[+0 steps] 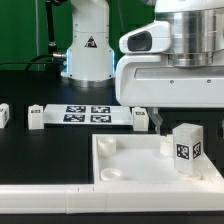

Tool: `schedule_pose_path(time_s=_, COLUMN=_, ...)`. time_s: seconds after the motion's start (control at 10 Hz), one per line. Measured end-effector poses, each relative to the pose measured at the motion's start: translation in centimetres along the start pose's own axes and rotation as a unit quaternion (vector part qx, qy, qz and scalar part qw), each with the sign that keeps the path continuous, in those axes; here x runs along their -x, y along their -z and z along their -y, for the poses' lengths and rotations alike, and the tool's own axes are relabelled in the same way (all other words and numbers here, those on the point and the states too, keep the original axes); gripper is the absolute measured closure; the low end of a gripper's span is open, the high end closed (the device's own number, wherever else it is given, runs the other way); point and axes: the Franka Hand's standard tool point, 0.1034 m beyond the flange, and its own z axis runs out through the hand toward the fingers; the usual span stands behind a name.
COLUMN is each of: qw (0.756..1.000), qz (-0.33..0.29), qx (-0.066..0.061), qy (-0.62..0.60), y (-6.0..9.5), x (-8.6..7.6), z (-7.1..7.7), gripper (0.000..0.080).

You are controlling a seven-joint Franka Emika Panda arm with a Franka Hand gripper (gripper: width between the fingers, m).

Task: Assemble square table

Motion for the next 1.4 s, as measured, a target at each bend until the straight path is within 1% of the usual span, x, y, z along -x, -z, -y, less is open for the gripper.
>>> schedule_pose_path(time_s=0.1, qw=0.998, qz=0.000, qx=0.002, qy=0.057, y=-0.03, x=-0.02, z=-0.03, gripper=0.0151)
schedule_pose_path(time_s=0.2, qw=0.992, qz=-0.002, qx=0.006, qy=0.126, y=0.08, x=-0.16, z=-0.06, gripper=0.0151)
schedule_pose_path(time_s=0.3, qw=0.987, qz=-0.002, qx=0.006, qy=0.160, y=0.14, x=-0.23, z=-0.09, gripper=0.0151)
schedule_pose_path(time_s=0.5, qw=0.962, qz=-0.003, qx=0.013, qy=0.274, y=0.23, x=-0.36, z=-0.21, gripper=0.0151)
schedule_pose_path(time_s=0.7, qw=0.935, qz=-0.003, qx=0.021, qy=0.354, y=0.29, x=-0.47, z=-0.32, gripper=0.0151)
schedule_pose_path(time_s=0.8, qw=0.932, qz=-0.002, qx=0.022, qy=0.363, y=0.27, x=-0.46, z=-0.33, gripper=0.0151)
schedule_pose_path(time_s=0.9, qw=0.932, qz=-0.002, qx=0.022, qy=0.362, y=0.26, x=-0.46, z=-0.34, gripper=0.0267)
schedule_pose_path(time_s=1.0, qw=0.932, qz=-0.002, qx=0.022, qy=0.362, y=0.26, x=-0.45, z=-0.34, gripper=0.0408)
schedule_pose_path(time_s=1.1, qw=0.933, qz=-0.002, qx=0.022, qy=0.358, y=0.26, x=-0.44, z=-0.31, gripper=0.0408)
schedule_pose_path(time_s=1.2, qw=0.935, qz=-0.002, qx=0.021, qy=0.354, y=0.26, x=-0.43, z=-0.29, gripper=0.0511)
schedule_pose_path(time_s=1.3, qw=0.935, qz=-0.002, qx=0.021, qy=0.354, y=0.26, x=-0.43, z=-0.27, gripper=0.0511)
schedule_pose_path(time_s=1.4, qw=0.949, qz=-0.003, qx=0.020, qy=0.314, y=0.24, x=-0.40, z=-0.22, gripper=0.0511)
